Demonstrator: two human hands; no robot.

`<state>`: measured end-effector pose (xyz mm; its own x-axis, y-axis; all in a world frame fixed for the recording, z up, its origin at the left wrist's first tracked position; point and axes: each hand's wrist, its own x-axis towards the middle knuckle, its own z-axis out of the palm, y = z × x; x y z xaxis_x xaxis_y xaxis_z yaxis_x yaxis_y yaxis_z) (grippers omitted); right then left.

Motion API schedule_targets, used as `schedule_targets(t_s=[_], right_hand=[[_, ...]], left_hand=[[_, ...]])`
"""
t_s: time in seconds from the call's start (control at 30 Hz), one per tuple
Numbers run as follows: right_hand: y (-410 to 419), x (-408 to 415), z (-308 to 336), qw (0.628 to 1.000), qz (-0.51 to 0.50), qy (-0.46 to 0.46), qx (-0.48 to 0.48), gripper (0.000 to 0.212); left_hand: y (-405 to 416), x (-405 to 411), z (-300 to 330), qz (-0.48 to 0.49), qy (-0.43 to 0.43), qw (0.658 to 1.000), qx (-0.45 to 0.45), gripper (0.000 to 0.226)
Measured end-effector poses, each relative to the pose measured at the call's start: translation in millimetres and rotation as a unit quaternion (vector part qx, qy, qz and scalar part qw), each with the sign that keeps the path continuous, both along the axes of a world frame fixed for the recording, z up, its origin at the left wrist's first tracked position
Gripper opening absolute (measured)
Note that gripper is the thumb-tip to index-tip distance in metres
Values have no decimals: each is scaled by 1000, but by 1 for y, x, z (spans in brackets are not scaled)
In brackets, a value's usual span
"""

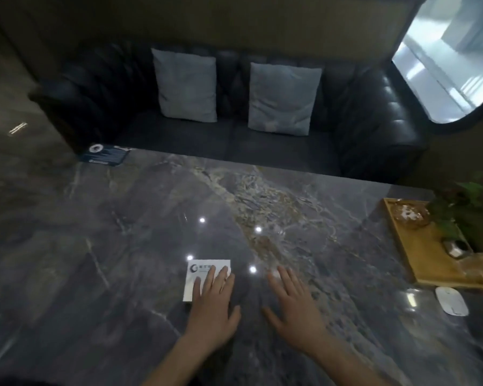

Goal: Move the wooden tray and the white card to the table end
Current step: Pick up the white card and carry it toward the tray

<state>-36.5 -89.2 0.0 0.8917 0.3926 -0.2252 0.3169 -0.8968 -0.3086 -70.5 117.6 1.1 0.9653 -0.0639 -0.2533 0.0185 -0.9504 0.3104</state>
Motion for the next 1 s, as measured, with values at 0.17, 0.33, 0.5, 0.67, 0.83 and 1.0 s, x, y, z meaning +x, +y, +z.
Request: schedule_targets(t_s=[0.17,0.33,0.5,0.67,0.83,1.0], right_hand=[[47,-2,-5,999,41,23,0,77],[90,13,-10,995,90,42,-13,81],[110,32,-23,993,105,46,-30,89],[118,46,-20,988,113,82,-60,113],[123,50,-22,987,116,90,-70,116],[124,51,-24,989,111,84,-47,107]], left_hand=[[44,-3,-13,19,6,1000,-20,81],[77,6,-23,8,31,999,-31,96],[92,23,-35,4,36,997,-66,97],[98,37,-36,-8,64,993,-102,111],[104,42,-45,-8,88,989,-119,121],[103,45,-52,9,74,988,-138,113]])
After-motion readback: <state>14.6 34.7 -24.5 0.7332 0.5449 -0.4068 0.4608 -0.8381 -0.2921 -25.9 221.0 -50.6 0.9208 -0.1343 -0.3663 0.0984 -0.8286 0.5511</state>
